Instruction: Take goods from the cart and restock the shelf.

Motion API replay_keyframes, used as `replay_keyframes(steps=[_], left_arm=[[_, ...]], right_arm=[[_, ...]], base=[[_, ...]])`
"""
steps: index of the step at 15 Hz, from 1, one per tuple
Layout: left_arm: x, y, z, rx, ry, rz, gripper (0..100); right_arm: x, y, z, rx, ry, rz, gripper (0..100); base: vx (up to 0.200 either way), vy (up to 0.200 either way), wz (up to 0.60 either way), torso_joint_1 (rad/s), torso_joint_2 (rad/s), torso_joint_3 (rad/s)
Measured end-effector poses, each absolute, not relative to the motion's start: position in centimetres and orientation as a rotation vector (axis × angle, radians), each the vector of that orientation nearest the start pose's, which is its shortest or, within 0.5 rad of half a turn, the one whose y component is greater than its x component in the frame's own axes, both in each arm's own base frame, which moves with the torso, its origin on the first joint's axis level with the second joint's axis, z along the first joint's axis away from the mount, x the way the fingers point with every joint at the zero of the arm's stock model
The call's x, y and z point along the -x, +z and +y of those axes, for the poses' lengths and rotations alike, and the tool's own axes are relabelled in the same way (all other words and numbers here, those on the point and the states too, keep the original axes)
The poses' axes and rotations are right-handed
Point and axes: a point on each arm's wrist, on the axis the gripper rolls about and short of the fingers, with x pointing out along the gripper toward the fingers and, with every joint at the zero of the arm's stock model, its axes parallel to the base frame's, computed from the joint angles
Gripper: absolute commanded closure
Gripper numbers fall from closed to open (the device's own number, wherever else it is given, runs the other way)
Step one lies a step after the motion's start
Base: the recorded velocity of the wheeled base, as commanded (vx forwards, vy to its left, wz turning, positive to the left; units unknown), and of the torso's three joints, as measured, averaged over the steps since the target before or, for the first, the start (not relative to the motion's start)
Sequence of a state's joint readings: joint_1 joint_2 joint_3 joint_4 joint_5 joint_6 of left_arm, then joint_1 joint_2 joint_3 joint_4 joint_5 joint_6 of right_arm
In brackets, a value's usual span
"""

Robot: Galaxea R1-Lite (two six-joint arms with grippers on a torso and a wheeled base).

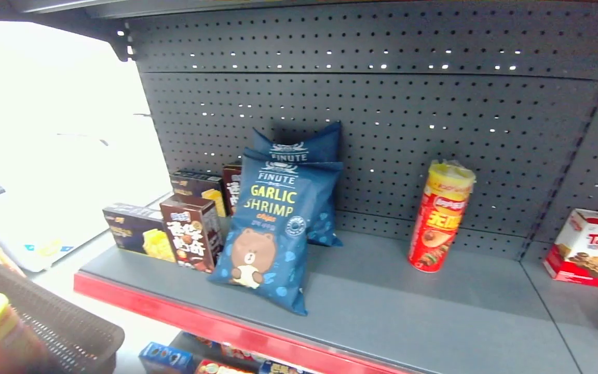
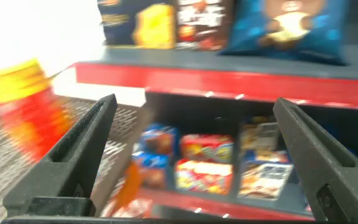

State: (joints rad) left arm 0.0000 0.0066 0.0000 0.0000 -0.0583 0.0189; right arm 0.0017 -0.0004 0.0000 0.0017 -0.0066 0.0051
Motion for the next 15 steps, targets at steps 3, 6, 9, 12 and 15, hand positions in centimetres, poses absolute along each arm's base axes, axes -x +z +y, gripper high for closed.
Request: replay_keyframes(steps=[3,6,9,12,15], left_arm=[[2.2,7.6,-0.1,-0.021,-0.059,0.006,0],[2.2,7.6,-0.1,-0.019,-0.059,0.006,0],[2.2,7.5,-0.1,-0.022,-0.06,0.007,0],[2.2,7.7,-0.1,-0.024,-0.06,-0.006,0],[3.0,9.2,-0.2,-0.027,-0.068,-0.001,0]], right_arm=[[2.3,7.5,0.0,-0.006,-0.005,0.001,0],[2.3,7.5,0.0,-0.006,-0.005,0.001,0],[2.3,7.5,0.0,-0.005,-0.004,0.001,0],[2.3,7.5,0.0,-0.006,-0.005,0.001,0],[2.3,7.5,0.0,-0.006,-0.005,0.0,0]], base=[[0.0,0.0,0.6,0.001,0.0,0.001],[0.0,0.0,0.6,-0.001,0.0,0.004],[0.0,0.0,0.4,0.0,0.0,-0.002],[0.0,0.0,0.0,0.0,0.0,0.0],[0.0,0.0,0.0,0.0,0.0,0.0]])
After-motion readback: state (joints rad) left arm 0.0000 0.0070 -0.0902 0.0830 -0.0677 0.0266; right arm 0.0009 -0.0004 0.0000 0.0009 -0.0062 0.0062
